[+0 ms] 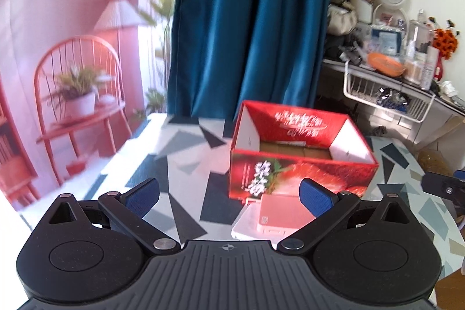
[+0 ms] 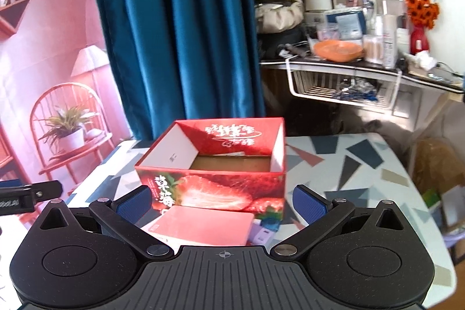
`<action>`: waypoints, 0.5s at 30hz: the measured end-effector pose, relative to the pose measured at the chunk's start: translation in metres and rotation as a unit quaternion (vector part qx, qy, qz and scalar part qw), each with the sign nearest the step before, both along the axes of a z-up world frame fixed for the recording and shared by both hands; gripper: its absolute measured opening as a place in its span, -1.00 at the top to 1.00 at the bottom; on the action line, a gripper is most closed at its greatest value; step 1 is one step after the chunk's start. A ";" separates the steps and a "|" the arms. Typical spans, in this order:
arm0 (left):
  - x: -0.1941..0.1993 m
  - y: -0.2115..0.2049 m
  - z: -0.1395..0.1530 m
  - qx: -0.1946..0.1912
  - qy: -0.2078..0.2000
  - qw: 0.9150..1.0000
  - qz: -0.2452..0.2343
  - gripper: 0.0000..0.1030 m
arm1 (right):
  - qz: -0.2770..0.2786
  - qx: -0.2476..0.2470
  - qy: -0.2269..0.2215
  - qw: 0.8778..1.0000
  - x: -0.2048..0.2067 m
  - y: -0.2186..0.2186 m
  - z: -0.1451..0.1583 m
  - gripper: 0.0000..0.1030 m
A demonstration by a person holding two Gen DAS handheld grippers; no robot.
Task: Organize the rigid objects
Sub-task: 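Move both grippers down to the pink flat case and close on it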
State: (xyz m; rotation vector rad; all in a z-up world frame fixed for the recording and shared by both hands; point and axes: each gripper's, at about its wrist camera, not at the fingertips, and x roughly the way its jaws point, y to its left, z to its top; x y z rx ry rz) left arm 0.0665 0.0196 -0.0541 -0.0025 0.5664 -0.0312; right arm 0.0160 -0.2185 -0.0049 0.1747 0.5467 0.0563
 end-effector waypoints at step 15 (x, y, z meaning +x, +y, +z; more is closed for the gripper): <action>0.053 0.018 -0.059 -0.024 0.059 0.998 0.004 -1.00 | 0.034 0.000 0.031 0.999 0.084 0.006 -0.073 -0.99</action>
